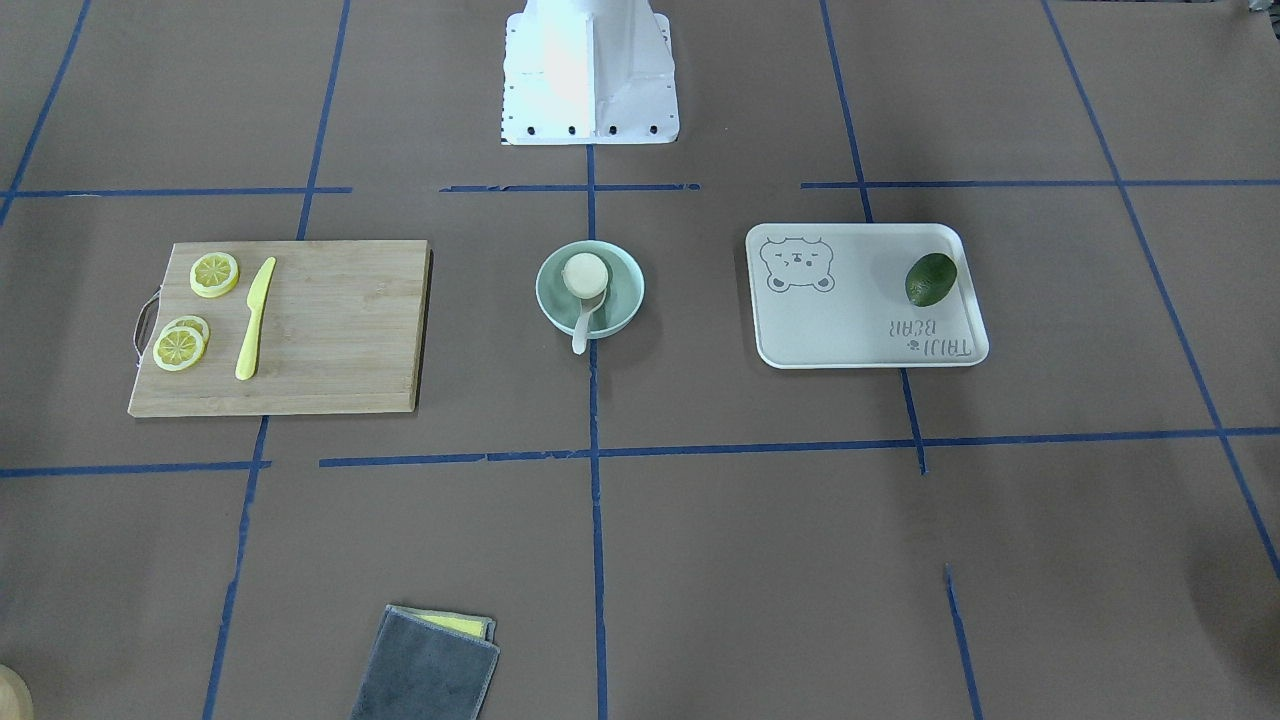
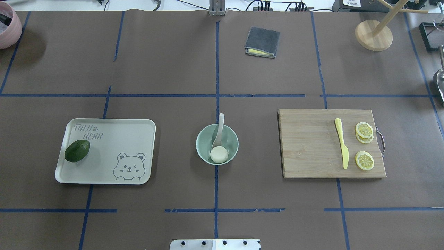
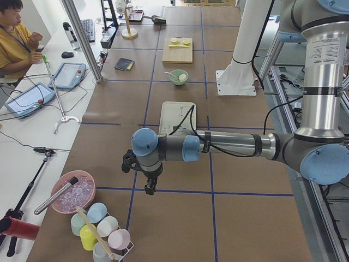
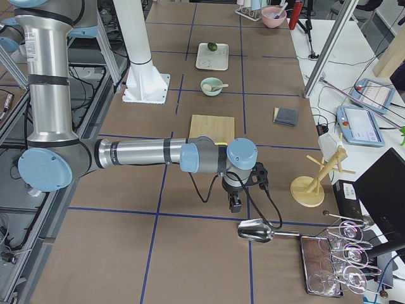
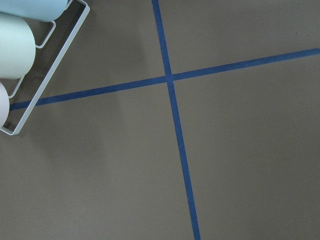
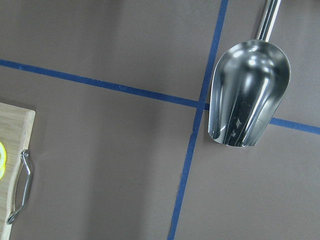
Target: Put spoon and bun in bowl
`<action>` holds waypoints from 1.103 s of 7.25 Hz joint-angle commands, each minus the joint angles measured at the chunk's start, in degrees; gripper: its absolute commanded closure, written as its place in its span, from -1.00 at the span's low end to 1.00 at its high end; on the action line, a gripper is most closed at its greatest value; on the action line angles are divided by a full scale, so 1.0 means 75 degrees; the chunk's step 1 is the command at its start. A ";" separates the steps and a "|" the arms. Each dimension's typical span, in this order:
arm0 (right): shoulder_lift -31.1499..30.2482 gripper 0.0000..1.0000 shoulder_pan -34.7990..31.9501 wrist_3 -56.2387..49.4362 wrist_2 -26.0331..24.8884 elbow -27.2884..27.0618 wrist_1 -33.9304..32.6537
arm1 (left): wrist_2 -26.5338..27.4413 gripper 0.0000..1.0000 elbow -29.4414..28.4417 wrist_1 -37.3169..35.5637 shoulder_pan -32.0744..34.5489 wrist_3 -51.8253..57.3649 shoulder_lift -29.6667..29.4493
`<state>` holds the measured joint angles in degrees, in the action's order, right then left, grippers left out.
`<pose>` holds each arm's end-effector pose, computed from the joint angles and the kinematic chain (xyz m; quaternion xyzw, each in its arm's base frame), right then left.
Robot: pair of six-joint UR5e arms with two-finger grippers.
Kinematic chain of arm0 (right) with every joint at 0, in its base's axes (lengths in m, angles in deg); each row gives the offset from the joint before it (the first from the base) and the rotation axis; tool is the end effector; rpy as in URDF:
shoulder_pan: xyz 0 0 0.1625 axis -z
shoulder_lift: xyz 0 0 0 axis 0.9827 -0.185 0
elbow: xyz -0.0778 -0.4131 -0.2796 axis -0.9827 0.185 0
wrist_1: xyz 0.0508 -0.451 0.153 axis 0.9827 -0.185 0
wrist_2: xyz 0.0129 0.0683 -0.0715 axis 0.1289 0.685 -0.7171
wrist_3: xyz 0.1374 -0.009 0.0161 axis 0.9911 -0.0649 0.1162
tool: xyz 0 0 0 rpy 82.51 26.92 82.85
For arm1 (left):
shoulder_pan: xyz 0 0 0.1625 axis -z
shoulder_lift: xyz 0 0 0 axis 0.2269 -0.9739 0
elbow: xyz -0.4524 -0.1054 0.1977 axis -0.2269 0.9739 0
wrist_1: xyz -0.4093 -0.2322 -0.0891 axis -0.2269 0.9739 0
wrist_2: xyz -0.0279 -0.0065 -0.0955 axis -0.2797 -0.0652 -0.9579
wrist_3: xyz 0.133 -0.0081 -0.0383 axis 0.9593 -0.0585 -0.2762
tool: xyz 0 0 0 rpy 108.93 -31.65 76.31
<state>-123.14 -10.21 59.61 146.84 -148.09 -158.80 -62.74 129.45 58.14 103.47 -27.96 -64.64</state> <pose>0.0271 -0.5627 0.7166 0.0405 -0.3986 -0.0949 0.9113 -0.0355 -0.5368 0.7402 0.0267 0.3963 0.0721 0.9149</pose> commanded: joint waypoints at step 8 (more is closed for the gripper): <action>0.0075 -1.00 0.0220 -0.0007 -0.0077 0.0015 -0.0022 | 0.0017 -1.00 0.0041 -0.0064 -0.0012 -0.0105 -0.0190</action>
<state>-122.67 -9.47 59.15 146.30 -147.79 -158.87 -62.64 129.78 58.26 103.38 -28.74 -66.04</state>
